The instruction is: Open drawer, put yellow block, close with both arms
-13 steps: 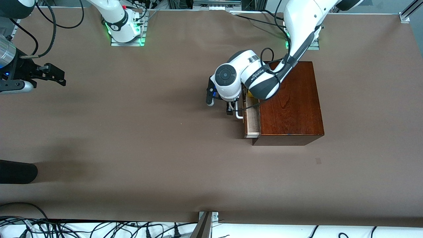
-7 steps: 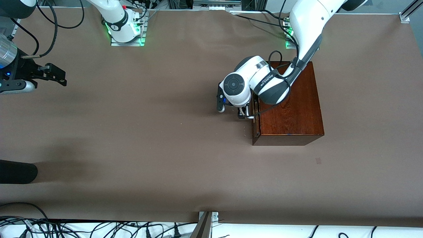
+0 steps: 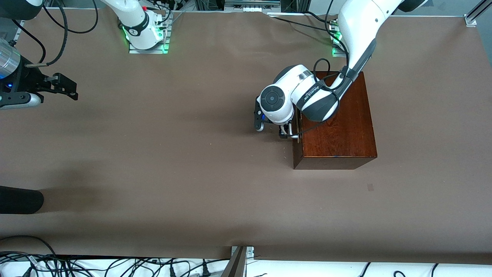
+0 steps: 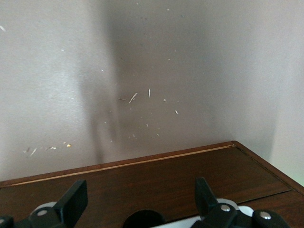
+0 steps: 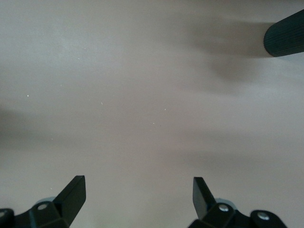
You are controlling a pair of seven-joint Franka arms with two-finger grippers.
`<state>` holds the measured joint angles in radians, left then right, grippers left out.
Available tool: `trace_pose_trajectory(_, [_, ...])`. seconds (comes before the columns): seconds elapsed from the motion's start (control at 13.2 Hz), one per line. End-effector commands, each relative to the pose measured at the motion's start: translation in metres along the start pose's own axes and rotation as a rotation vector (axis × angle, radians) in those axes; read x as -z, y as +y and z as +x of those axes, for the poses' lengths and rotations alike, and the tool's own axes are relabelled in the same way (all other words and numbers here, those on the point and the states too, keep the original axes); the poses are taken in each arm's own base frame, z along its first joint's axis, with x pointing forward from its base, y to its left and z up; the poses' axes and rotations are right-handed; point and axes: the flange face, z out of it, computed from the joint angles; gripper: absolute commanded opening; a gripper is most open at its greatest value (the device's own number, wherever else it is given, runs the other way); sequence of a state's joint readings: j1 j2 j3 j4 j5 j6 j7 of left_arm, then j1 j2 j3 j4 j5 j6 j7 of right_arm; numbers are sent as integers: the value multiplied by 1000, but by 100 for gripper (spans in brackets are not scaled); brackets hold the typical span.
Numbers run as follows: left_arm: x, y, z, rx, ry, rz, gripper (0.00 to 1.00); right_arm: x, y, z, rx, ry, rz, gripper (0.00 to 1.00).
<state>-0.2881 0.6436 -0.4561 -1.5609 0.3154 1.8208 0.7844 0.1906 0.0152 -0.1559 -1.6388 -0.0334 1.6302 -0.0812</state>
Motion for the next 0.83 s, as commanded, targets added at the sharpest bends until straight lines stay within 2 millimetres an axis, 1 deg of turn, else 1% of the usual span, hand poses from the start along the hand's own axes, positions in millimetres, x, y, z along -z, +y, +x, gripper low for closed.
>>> trace_pose_trajectory(0.0, [63, 18, -7, 128, 45, 46, 100, 9, -5, -2, 8, 15, -5, 100])
trace_pose_trajectory(0.08, [82, 33, 3, 211, 91, 40, 100, 9, -6, -2, 6, 15, -2, 100])
trace_pose_trajectory(0.15, [102, 46, 8, 315, 121, 47, 100, 8, -7, -2, 6, 14, 1, 100])
trace_pose_trajectory(0.23, [122, 59, 6, 411, 129, 65, 100, 7, -6, -2, 6, 12, 4, 100])
trace_pose_trajectory(0.3, [136, 75, -5, 489, 67, 68, 100, 7, -6, -2, 6, 12, 6, 100])
trace_pose_trajectory(0.38, [143, 79, -21, 575, 7, 69, 100, 8, -7, -2, 8, 14, 4, 100])
trace_pose_trajectory(0.45, [162, 82, -43, 649, -14, 89, 100, 8, -14, -1, 18, 16, 4, 100])
trace_pose_trajectory(0.53, [177, 80, -68, 699, -22, 95, 100, 10, -23, -1, 34, 19, -1, 100])
trace_pose_trajectory(0.68, [211, 53, -136, 814, 8, 82, 100, 10, -22, -1, 31, 19, -4, 100])
trace_pose_trajectory(0.76, [223, 46, -165, 859, 6, 65, 100, 10, -21, -1, 31, 23, -4, 100])
